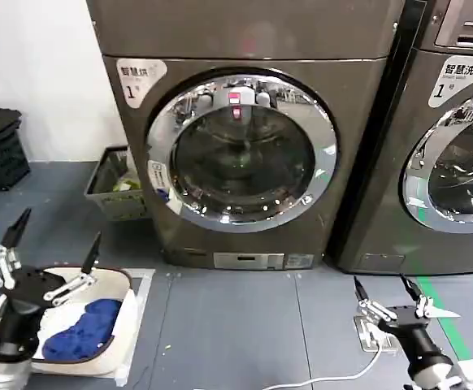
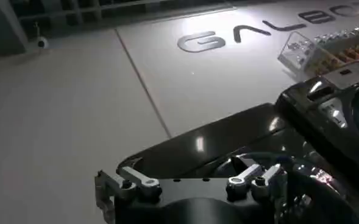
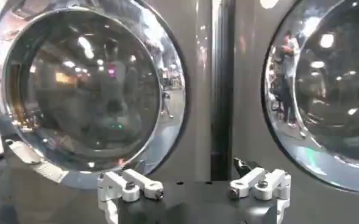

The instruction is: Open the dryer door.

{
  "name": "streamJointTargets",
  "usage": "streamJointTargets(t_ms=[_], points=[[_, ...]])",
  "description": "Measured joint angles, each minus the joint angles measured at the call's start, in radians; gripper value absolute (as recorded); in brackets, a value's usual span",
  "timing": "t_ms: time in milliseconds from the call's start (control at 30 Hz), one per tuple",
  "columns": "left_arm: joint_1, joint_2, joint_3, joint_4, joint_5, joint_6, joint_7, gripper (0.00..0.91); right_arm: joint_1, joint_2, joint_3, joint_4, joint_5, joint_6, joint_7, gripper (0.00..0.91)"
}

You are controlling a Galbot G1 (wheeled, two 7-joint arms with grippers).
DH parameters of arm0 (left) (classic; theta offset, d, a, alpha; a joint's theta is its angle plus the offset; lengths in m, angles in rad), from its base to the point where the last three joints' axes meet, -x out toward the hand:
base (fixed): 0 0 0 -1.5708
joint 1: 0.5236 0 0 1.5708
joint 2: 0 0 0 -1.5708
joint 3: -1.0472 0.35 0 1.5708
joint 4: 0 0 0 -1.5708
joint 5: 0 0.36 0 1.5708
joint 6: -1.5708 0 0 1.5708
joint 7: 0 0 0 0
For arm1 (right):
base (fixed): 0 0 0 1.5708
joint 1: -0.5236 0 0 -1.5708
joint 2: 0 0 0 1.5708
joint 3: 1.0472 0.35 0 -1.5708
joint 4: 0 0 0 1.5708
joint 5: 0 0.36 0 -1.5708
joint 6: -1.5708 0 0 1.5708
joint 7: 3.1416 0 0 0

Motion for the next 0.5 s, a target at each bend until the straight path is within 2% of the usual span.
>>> streamJointTargets(t_ms=[233, 500], points=[[-0.002, -0.001, 0.002, -0.002, 0.002, 0.002, 0.0, 0.907, 0.129, -0.101, -0.062, -0.063, 0.073, 0.013, -0.01, 0.907], [-0.003, -0.003, 0.004, -0.002, 0.003, 0.004, 0.001, 0.907, 0.254, -0.206, -0.168, -0.148, 0.144, 0.065, -0.035, 0.907]])
